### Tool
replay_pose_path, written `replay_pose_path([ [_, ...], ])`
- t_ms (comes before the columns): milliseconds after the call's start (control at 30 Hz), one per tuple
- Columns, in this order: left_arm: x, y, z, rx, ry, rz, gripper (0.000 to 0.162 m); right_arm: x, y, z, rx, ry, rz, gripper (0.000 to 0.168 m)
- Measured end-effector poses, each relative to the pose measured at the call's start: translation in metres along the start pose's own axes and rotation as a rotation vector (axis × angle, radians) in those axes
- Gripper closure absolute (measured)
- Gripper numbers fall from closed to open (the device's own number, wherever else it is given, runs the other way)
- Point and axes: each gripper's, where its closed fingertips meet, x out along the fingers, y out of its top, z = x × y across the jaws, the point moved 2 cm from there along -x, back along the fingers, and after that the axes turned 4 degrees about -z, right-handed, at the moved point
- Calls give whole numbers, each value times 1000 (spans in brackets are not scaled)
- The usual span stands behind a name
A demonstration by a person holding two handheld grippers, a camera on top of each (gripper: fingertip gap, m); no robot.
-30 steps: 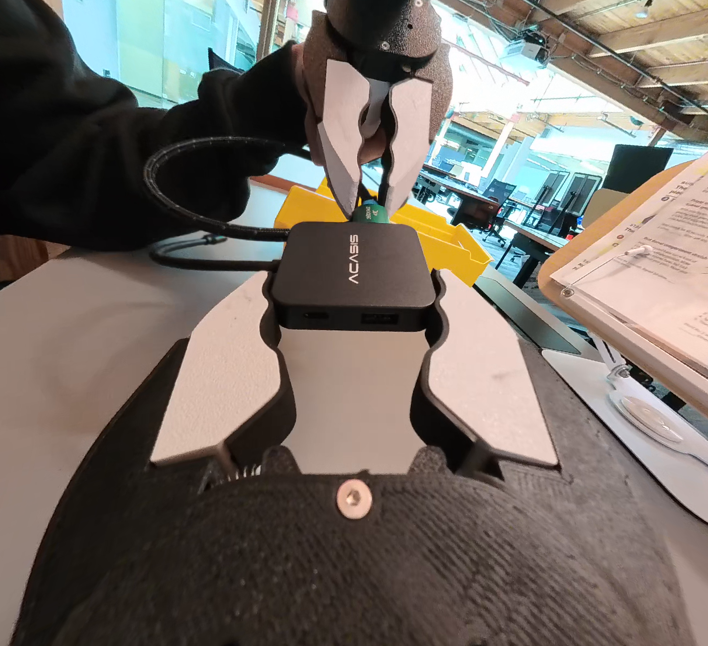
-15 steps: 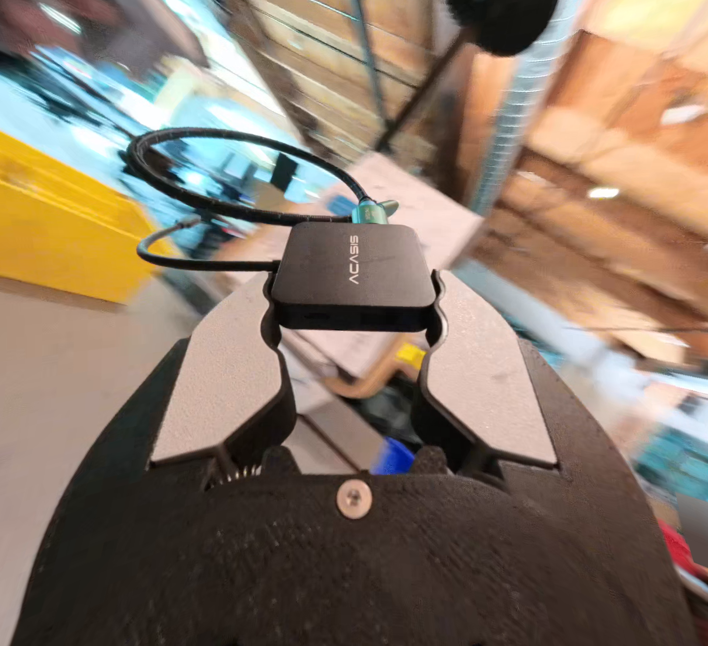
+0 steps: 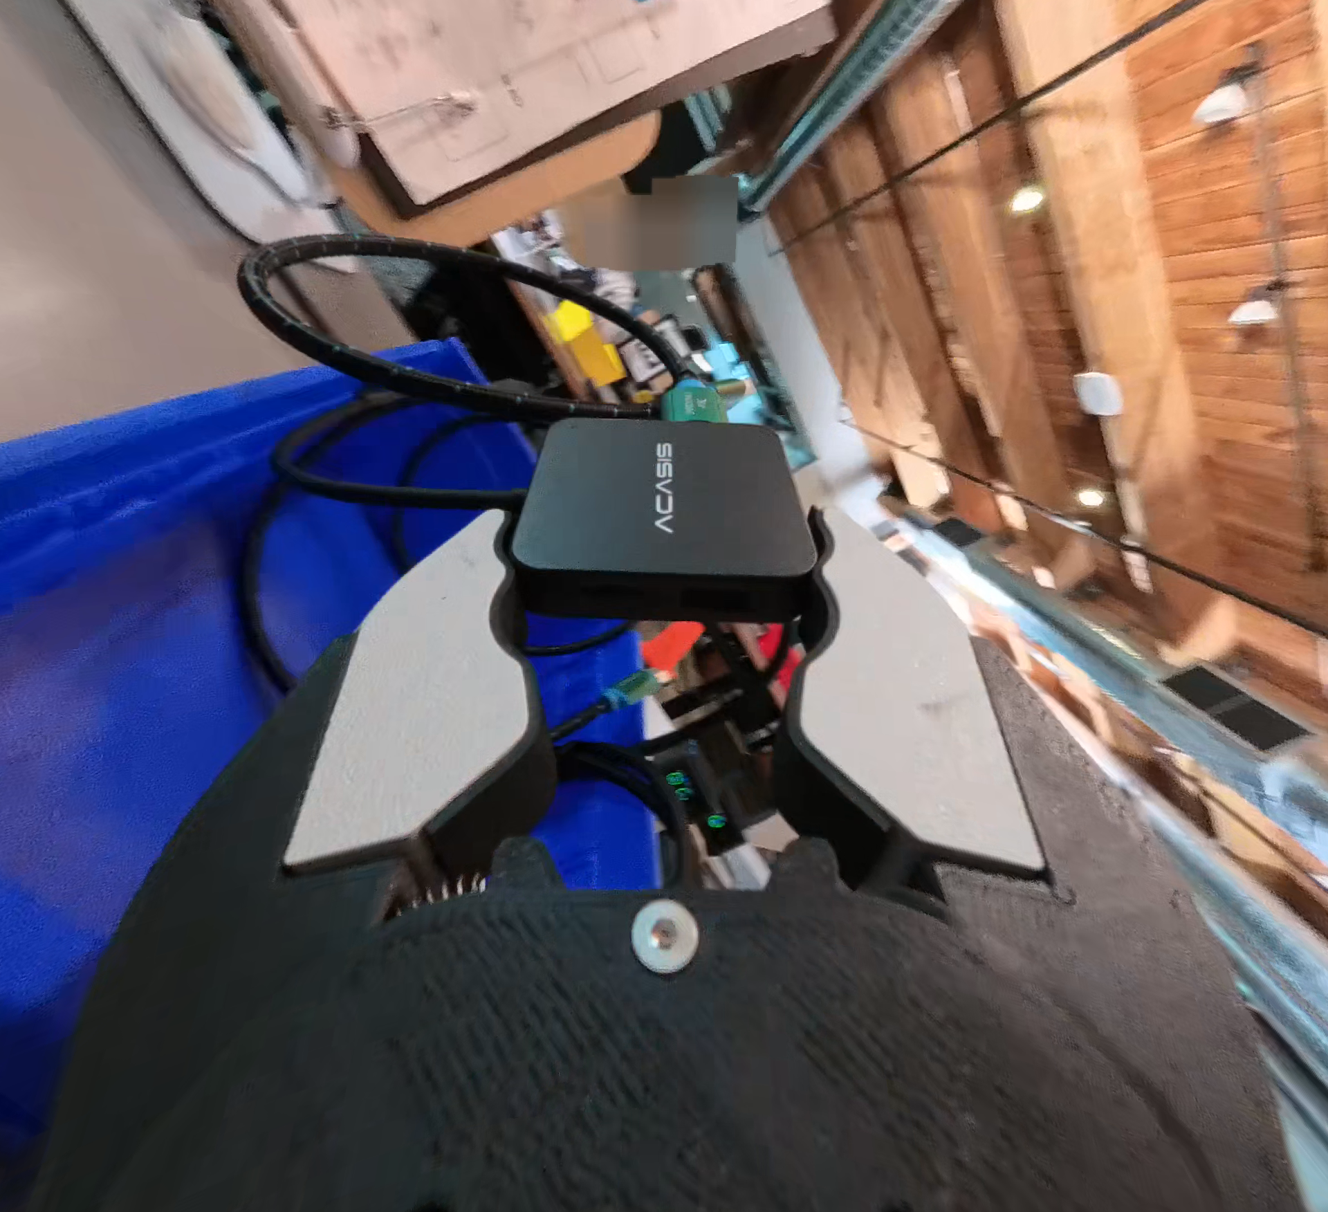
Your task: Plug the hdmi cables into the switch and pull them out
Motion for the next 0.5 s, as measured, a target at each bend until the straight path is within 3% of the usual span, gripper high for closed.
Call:
replay_pose_path([
  [233, 6, -3, 6, -19, -32, -18, 118, 10, -31, -53, 229, 362, -204, 94],
  [300, 9, -2, 11, -23, -55, -11, 118, 4, -25, -53, 410, 448, -184, 65],
  [333, 12, -3, 15, -26, -73, -13, 118, 2, -23, -47, 482, 454, -160, 68],
  [400, 21, -5, 23, -21, -107, -33, 118, -4, -20, -41, 530, 477, -117, 107],
  [433, 26, -7, 27, -16, -119, -47, 117, -5, -21, -38, 509, 460, -92, 116],
  [500, 34, -9, 34, -8, -141, -75, 117, -4, -26, -37, 459, 412, -107, 105],
])
